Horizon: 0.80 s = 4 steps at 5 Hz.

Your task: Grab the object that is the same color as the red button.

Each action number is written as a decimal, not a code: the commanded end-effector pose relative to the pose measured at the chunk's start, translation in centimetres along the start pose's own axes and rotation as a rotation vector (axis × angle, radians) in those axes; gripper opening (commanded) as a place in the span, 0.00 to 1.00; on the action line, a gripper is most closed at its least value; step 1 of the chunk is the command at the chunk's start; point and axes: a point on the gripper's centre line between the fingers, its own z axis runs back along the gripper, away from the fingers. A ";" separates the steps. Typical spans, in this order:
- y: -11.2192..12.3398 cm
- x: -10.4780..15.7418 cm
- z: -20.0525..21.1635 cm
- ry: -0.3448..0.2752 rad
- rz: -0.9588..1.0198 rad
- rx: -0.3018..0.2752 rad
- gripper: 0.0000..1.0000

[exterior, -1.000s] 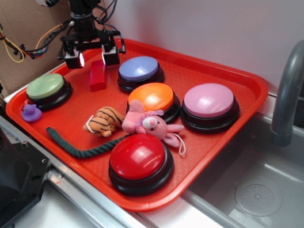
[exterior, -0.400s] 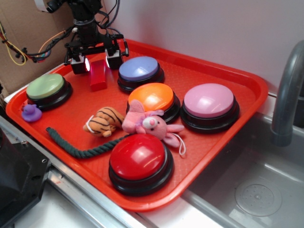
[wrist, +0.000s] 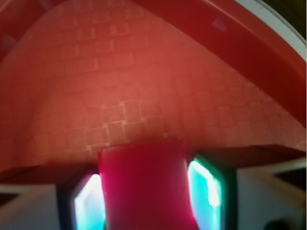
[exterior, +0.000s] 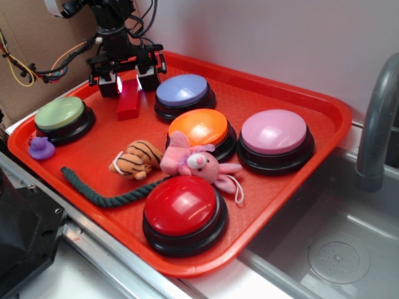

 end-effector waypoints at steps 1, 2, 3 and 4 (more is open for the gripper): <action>0.8 0.6 3.3 -0.086 -0.053 -0.042 0.00; -0.3 -0.1 7.3 -0.157 -0.113 -0.068 0.00; -1.0 -1.7 10.9 -0.187 -0.175 -0.119 0.00; -1.3 -4.3 13.1 -0.178 -0.263 -0.164 0.00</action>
